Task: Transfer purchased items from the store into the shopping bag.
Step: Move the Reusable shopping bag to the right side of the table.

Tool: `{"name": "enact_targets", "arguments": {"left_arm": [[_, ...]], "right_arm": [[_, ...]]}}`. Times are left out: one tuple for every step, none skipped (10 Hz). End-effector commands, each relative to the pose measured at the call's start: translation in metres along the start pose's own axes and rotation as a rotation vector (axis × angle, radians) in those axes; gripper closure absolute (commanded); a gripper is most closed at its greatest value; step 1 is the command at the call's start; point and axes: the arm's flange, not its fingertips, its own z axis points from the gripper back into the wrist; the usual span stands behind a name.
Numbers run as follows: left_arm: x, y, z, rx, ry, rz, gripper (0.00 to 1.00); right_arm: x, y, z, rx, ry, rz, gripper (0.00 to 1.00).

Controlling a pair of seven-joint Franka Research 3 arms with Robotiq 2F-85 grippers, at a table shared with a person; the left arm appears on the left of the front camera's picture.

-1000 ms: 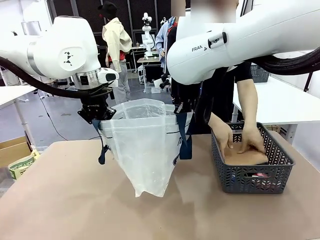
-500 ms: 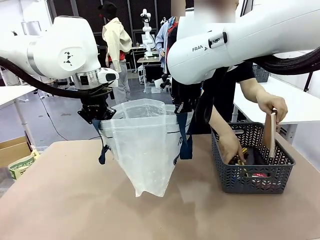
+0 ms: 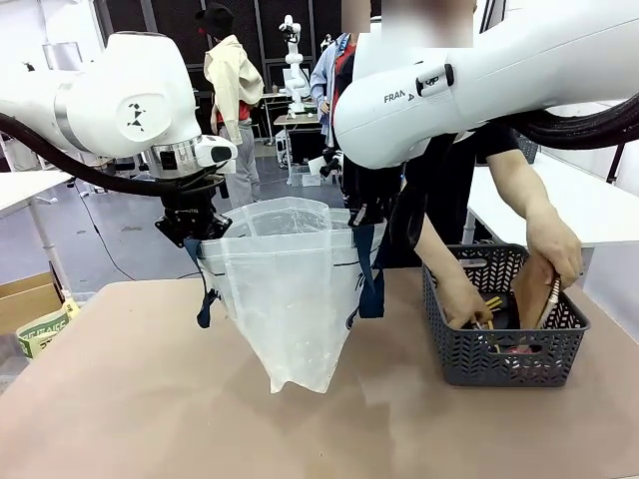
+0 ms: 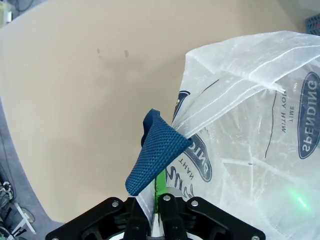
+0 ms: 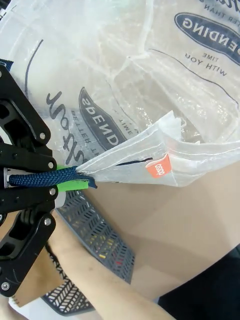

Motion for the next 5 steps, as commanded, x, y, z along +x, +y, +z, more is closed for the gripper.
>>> {"name": "enact_targets", "arguments": {"left_arm": [[-0.0022,0.0028,0.0034,0.012,0.003,0.002,1.00],[-0.0022,0.0028,0.0034,0.012,0.003,0.002,1.00],[-0.0022,0.0028,0.0034,0.012,0.003,0.002,1.00],[-0.0022,0.0028,0.0034,0.012,0.003,0.002,1.00],[-0.0022,0.0028,0.0034,0.012,0.003,0.002,1.00]], "right_arm": [[-0.0010,-0.0016,0.0018,0.002,0.011,-0.008,1.00],[-0.0010,-0.0016,0.0018,0.002,0.011,-0.008,1.00],[-0.0010,-0.0016,0.0018,0.002,0.011,-0.008,1.00],[-0.0010,-0.0016,0.0018,0.002,0.011,-0.008,1.00],[-0.0010,-0.0016,0.0018,0.002,0.011,-0.008,1.00]]}}
